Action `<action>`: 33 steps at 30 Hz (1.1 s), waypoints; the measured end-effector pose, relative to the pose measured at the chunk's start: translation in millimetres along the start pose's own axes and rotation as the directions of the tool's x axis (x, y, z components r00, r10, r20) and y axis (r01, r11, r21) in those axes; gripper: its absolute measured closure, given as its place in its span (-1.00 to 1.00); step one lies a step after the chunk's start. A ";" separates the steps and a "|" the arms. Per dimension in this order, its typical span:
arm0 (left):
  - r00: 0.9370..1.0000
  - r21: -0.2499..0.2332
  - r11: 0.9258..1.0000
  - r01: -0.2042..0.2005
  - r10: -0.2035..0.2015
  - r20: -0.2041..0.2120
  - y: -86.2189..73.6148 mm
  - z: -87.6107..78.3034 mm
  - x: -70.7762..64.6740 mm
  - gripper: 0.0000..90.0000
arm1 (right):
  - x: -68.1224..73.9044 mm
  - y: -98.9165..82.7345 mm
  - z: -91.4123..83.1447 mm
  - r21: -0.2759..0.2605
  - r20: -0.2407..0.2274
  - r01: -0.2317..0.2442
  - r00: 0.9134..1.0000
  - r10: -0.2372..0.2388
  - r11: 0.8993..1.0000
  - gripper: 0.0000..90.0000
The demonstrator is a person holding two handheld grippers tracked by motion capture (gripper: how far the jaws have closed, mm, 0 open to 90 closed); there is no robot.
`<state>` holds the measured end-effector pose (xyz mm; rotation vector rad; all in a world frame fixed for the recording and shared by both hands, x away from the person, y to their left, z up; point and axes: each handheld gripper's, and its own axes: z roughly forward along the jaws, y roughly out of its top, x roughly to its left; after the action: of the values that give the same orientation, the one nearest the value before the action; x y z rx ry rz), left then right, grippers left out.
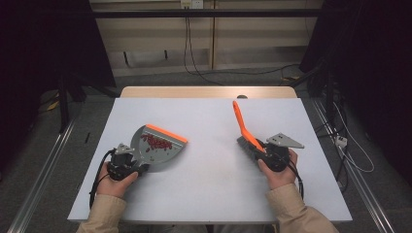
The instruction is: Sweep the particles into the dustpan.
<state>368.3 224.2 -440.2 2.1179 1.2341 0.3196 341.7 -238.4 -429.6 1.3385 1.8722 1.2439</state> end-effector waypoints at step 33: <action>0.998 -0.011 1.000 0.017 -0.016 0.053 -3.1 -3.8 -20.8 0.14 | -26.3 -17.7 -23.9 0.014 0.108 -0.026 0.994 0.025 1.000 0.43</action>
<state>353.2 209.3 -437.0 2.0918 1.2153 0.2609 324.3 -273.2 -437.3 1.4134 1.7988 1.1482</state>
